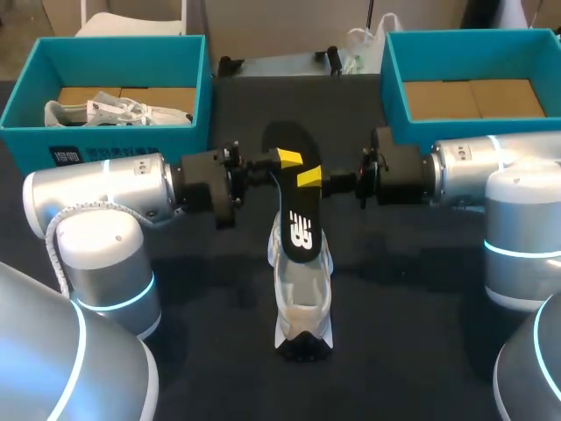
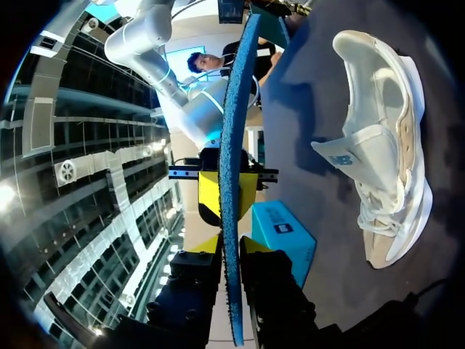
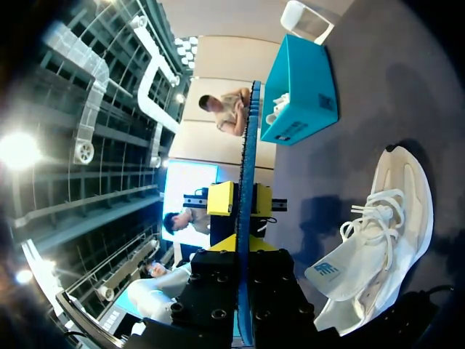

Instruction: Take the shoe out of the shoebox, open the shoe tongue, remove and reinsert the insole, then place the shoe into the shoebox

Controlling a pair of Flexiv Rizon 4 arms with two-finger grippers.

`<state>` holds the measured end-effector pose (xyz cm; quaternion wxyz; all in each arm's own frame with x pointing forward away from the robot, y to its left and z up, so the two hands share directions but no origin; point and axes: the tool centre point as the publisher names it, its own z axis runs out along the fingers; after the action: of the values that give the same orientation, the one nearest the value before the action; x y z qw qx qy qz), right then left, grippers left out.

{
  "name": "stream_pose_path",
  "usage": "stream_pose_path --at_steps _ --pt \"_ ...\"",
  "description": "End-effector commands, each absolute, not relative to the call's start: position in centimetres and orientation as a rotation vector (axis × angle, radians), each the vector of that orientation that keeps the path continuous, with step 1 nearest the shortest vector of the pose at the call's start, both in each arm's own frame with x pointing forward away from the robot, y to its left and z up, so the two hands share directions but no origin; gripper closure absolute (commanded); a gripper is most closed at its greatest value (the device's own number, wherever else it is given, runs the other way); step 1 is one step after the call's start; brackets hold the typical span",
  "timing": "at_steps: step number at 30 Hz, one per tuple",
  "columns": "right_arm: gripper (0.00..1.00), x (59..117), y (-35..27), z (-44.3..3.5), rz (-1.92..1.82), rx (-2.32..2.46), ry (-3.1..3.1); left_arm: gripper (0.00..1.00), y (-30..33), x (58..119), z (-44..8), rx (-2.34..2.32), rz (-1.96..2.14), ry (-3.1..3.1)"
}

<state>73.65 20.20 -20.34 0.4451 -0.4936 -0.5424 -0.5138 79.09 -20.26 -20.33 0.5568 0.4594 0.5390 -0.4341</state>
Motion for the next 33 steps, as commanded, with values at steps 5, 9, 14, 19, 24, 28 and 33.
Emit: stream_pose_path --at_steps 5,9,14,19,24,28,33 --pt "1.0 73.6 20.3 -20.4 -1.275 -1.226 -1.344 0.87 -20.1 79.0 -20.3 1.095 -1.015 1.26" --pt "1.0 73.6 20.3 -20.4 -1.275 -1.226 -1.344 1.0 -20.0 79.0 -20.3 1.101 -1.014 1.254" --pt "1.0 73.6 20.3 -20.4 -1.275 -1.226 -1.344 1.0 -20.0 78.9 -20.2 1.115 -1.012 1.24" --pt "0.0 73.6 20.1 -20.1 -1.264 -1.223 -1.383 1.0 -19.8 78.8 -19.9 1.125 -1.011 1.236" --pt "0.0 73.3 18.5 -19.2 -1.295 -1.219 -1.505 1.0 -19.1 78.5 -19.2 1.146 -1.018 1.244" --pt "0.0 72.9 16.3 -18.6 -1.319 -1.206 -1.668 1.0 -18.0 78.1 -18.8 1.147 -1.066 1.284" --pt "0.0 72.0 13.8 -18.0 -1.32 -1.147 -1.965 1.0 -16.4 77.0 -18.5 1.196 -1.241 1.374"
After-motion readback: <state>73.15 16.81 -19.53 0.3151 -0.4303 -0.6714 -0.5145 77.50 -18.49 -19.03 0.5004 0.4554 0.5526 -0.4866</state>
